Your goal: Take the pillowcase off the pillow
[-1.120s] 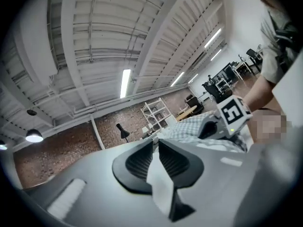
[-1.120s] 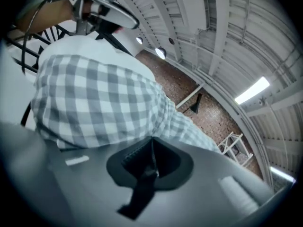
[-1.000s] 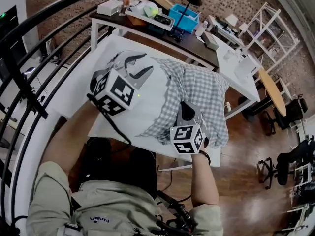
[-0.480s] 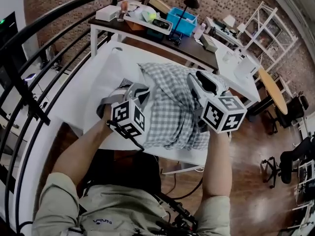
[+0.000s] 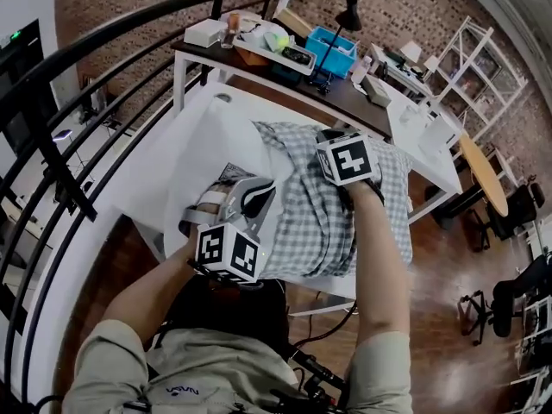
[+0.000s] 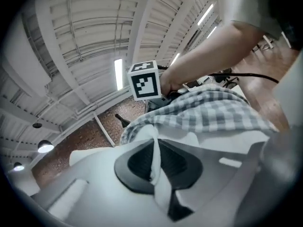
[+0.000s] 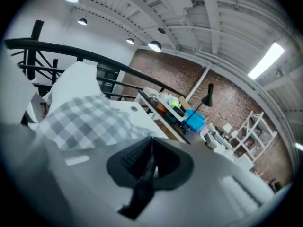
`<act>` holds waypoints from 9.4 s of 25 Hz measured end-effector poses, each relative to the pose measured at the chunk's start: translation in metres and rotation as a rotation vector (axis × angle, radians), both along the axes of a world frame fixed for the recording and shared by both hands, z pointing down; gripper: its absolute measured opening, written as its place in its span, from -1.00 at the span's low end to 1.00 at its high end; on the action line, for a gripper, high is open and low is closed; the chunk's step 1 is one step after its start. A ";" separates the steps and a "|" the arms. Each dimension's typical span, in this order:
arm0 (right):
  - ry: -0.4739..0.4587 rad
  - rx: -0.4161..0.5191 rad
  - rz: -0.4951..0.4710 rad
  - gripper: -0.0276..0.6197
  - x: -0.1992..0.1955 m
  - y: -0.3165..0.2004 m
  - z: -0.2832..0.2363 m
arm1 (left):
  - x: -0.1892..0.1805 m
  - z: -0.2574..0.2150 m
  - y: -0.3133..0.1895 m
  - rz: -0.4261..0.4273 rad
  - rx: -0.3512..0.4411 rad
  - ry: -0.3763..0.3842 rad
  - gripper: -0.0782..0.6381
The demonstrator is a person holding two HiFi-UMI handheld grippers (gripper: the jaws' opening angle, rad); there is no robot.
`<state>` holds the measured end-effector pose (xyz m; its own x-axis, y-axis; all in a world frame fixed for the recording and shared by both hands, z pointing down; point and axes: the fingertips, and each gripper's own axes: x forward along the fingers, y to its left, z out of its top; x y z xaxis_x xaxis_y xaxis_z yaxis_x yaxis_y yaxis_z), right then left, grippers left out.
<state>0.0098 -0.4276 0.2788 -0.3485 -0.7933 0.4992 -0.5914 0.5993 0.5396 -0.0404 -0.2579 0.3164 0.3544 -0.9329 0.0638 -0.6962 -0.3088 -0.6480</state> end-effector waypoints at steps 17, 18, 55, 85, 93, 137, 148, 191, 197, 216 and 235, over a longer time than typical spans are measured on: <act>-0.052 0.163 0.434 -0.89 0.191 -0.043 -0.015 | -0.073 -0.018 -0.005 -0.041 -0.017 0.222 -0.73; -0.048 0.176 0.413 -0.88 0.186 -0.045 -0.014 | -0.072 -0.016 -0.012 -0.047 -0.022 0.219 -0.73; -0.385 0.183 0.028 -0.85 0.063 0.204 0.067 | -0.040 0.015 0.065 0.018 -0.149 0.142 -0.72; -0.351 0.122 0.359 -0.88 0.196 0.120 0.114 | -0.086 0.054 -0.028 -0.019 -0.372 0.431 -0.73; -0.493 0.140 0.192 -0.58 0.183 0.163 0.057 | -0.053 -0.059 0.026 0.147 -0.119 0.386 -0.52; -0.048 0.089 0.432 -0.90 0.203 -0.071 -0.008 | -0.067 -0.025 -0.062 0.049 -0.260 0.372 -0.73; -0.540 0.253 0.152 -0.46 0.163 0.071 -0.039 | -0.016 -0.070 -0.004 0.125 -0.051 0.270 -0.35; -0.497 0.319 0.373 -0.55 0.247 0.183 0.035 | -0.068 -0.069 0.030 -0.023 0.073 0.205 -0.60; -0.508 0.350 0.213 -0.55 0.179 0.135 -0.016 | -0.024 -0.073 -0.036 0.032 -0.062 0.062 -0.27; -0.356 -0.097 0.242 -0.61 0.101 -0.009 0.032 | -0.002 0.010 -0.097 0.047 -0.275 0.090 -0.71; -0.324 0.031 0.520 -0.82 0.229 -0.019 0.049 | -0.059 -0.017 -0.089 0.035 -0.241 0.309 -0.74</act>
<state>0.2389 -0.4463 0.3276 -0.0417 -0.9127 0.4064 -0.9389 0.1749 0.2964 -0.0997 -0.3470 0.2998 0.4221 -0.8915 0.1648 -0.8337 -0.4531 -0.3157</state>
